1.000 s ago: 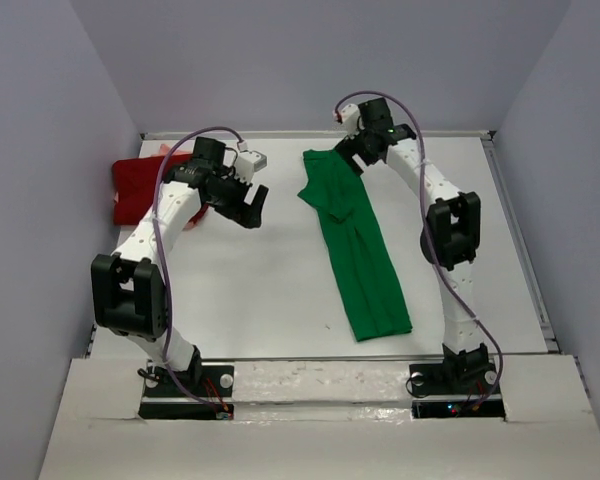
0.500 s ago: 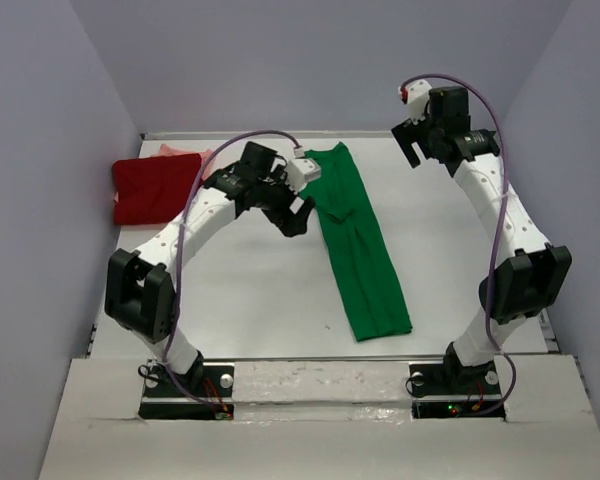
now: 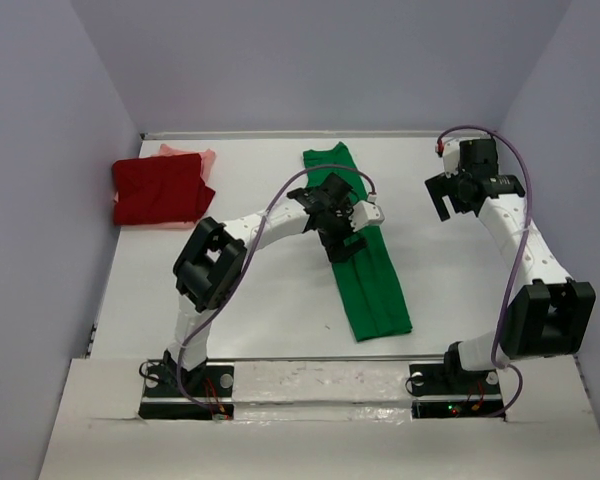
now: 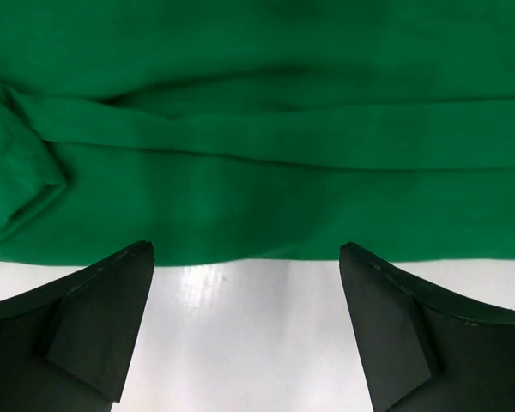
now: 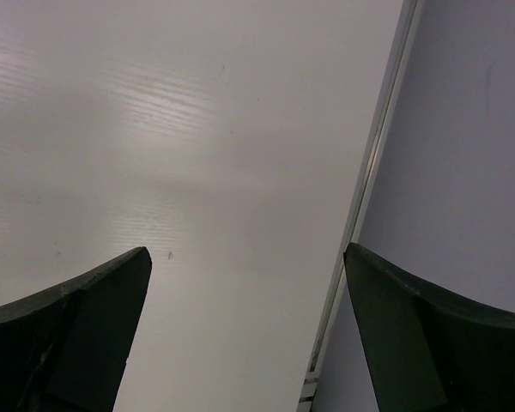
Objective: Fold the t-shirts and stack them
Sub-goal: Rotate the tshirt 90 degrees
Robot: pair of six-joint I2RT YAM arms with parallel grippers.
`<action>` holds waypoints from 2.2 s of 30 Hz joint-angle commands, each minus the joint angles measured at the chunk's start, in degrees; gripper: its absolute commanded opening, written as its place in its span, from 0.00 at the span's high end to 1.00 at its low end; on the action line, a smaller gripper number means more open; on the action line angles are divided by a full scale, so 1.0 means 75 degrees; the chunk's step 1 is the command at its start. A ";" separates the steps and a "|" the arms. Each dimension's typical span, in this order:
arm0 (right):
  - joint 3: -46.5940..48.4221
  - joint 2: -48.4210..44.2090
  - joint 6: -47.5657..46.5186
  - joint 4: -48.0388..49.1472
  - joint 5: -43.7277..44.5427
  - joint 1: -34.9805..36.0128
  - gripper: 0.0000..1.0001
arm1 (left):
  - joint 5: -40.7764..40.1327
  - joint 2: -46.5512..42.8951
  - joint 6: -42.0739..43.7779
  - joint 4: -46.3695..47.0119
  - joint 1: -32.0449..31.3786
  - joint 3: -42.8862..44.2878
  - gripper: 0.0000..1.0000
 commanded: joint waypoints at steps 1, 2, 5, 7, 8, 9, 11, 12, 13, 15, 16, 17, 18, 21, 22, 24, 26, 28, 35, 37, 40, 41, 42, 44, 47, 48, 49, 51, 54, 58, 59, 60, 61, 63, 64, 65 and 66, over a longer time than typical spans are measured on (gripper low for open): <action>-0.0293 -0.0510 0.0256 0.0175 -0.0172 -0.0196 0.01 | -0.0452 0.0248 0.0479 0.0300 -0.0033 0.0723 0.01; -0.0340 -0.0534 0.0256 0.0198 -0.0185 -0.0196 0.01 | -0.0510 0.0377 0.0480 0.0288 -0.0068 0.0909 0.01; -0.0352 -0.0499 0.0268 0.0187 -0.0278 -0.0267 0.01 | -0.0628 0.0764 0.0491 0.0265 -0.0255 0.1203 0.01; -0.0247 -0.0440 0.0256 0.0175 -0.0313 -0.0267 0.01 | -0.0873 0.0999 0.0445 0.0323 -0.0396 0.1298 0.01; -0.0200 -0.0417 0.0245 0.0175 -0.0302 -0.0267 0.01 | -0.1060 0.1104 0.0410 0.0358 -0.0478 0.1449 0.01; -0.0153 -0.0382 0.0245 0.0152 -0.0325 -0.0267 0.01 | -0.1235 0.1348 0.0375 0.0323 -0.0537 0.1555 0.01; -0.0036 -0.0335 0.0210 0.0105 -0.0349 -0.0267 0.01 | -0.1564 0.1607 0.0398 0.0183 -0.0689 0.1766 0.01; -0.0001 -0.0300 0.0198 0.0081 -0.0360 -0.0267 0.01 | -0.1786 0.1829 0.0398 0.0148 -0.0736 0.1929 0.01; 0.0035 -0.0276 0.0175 0.0058 -0.0384 -0.0267 0.01 | -0.1916 0.1947 0.0386 0.0089 -0.0794 0.2024 0.01; 0.0152 -0.0276 0.0128 0.0034 -0.0361 -0.0267 0.01 | -0.2278 0.2286 0.0398 -0.0157 -0.0959 0.2269 0.01; 0.0152 -0.0299 0.0093 0.0034 -0.0360 -0.0267 0.01 | -0.2373 0.2381 0.0398 -0.0273 -0.1005 0.2352 0.01; 0.0187 -0.0288 0.0069 0.0023 -0.0337 -0.0267 0.01 | -0.2478 0.2568 0.0363 -0.0402 -0.1064 0.2457 0.01; 0.0211 -0.0299 0.0057 -0.0001 -0.0337 -0.0267 0.01 | -0.2549 0.2651 0.0351 -0.0485 -0.1088 0.2505 0.01; 0.0246 -0.0370 0.0010 -0.0036 -0.0360 -0.0337 0.01 | -0.2784 0.2827 0.0292 -0.0649 -0.1111 0.2587 0.01; 0.0246 -0.0370 -0.0001 -0.0059 -0.0372 -0.0337 0.01 | -0.2796 0.2851 0.0304 -0.0766 -0.1111 0.2610 0.01; 0.0234 -0.0393 -0.0037 -0.0083 -0.0372 -0.0337 0.01 | -0.3135 0.2991 0.0327 -0.1010 -0.1111 0.2808 0.01; 0.0211 -0.0393 -0.0060 -0.0095 -0.0361 -0.0337 0.01 | -0.3369 0.2945 0.0315 -0.1141 -0.1088 0.2717 0.01; 0.0211 -0.0370 -0.0084 -0.0095 -0.0349 -0.0337 0.01 | -0.3545 0.2805 0.0409 -0.1084 -0.1053 0.2471 0.01; 0.0281 -0.0265 -0.0002 -0.0095 -0.0548 -0.0337 0.01 | -0.3499 0.2452 0.0409 -0.1305 -0.0667 0.2376 0.01; 0.0281 -0.0218 0.0080 -0.0118 -0.0653 -0.0337 0.01 | -0.3441 0.2522 0.0386 -0.1492 -0.0468 0.2621 0.01; 0.0223 -0.0206 0.0127 -0.0130 -0.0759 -0.0337 0.01 | -0.3044 0.2698 0.0327 -0.1762 -0.0175 0.3183 0.01; 0.0199 -0.0217 0.0139 -0.0130 -0.0759 -0.0337 0.01 | -0.2961 0.2768 0.0304 -0.1914 -0.0104 0.3440 0.01; 0.0153 -0.0218 0.0151 -0.0130 -0.0770 -0.0337 0.01 | -0.2913 0.2885 0.0304 -0.1973 0.0036 0.3593 0.01; 0.0129 -0.0194 0.0151 -0.0130 -0.0794 -0.0337 0.01 | -0.2913 0.3026 0.0292 -0.2172 0.0142 0.4002 0.01; 0.0082 -0.0159 0.0163 -0.0141 -0.0817 -0.0337 0.01 | -0.2643 0.3296 0.0362 -0.2406 0.0330 0.4356 0.01; 0.0082 -0.0136 0.0174 -0.0130 -0.0817 -0.0337 0.01 | -0.2643 0.3401 0.0409 -0.2431 0.0353 0.4542 0.01; 0.0070 -0.0112 0.0186 -0.0141 -0.0817 -0.0337 0.01 | -0.2667 0.3436 0.0444 -0.2466 0.0400 0.4614 0.01; 0.0070 -0.0077 0.0198 -0.0141 -0.0817 -0.0337 0.02 | -0.2702 0.3530 0.0503 -0.2501 0.0447 0.4755 0.01; 0.0058 -0.0007 0.0256 -0.0141 -0.0911 -0.0337 0.02 | -0.2796 0.3577 0.0597 -0.2525 0.0506 0.4872 0.01; 0.0058 0.0040 0.0315 -0.0176 -0.1040 -0.0337 0.02 | -0.2796 0.3601 0.0574 -0.2560 0.0634 0.4989 0.01; 0.0058 0.0075 0.0315 -0.0200 -0.1133 -0.0337 0.02 | -0.2807 0.3601 0.0562 -0.2583 0.0669 0.5048 0.01; 0.0058 0.0087 0.0315 -0.0200 -0.1169 -0.0337 0.02 | -0.2796 0.3601 0.0562 -0.2595 0.0681 0.5071 0.01; 0.0070 0.0099 0.0327 -0.0200 -0.1181 -0.0337 0.02 | -0.2796 0.3601 0.0550 -0.2606 0.0693 0.5095 0.01; 0.0093 0.0169 0.0327 -0.0235 -0.1251 -0.0337 0.02 | -0.2796 0.3566 0.0538 -0.2665 0.0693 0.5188 0.01; 0.0105 0.0192 0.0350 -0.0247 -0.1263 -0.0337 0.02 | -0.2796 0.3554 0.0550 -0.2665 0.0693 0.5200 0.01; 0.0117 0.0216 0.0362 -0.0247 -0.1263 -0.0337 0.02 | -0.2796 0.3542 0.0562 -0.2665 0.0705 0.5189 0.01; 0.0129 0.0239 0.0362 -0.0270 -0.1332 -0.0337 0.02 | -0.2796 0.3542 0.0550 -0.2642 0.0728 0.5142 0.01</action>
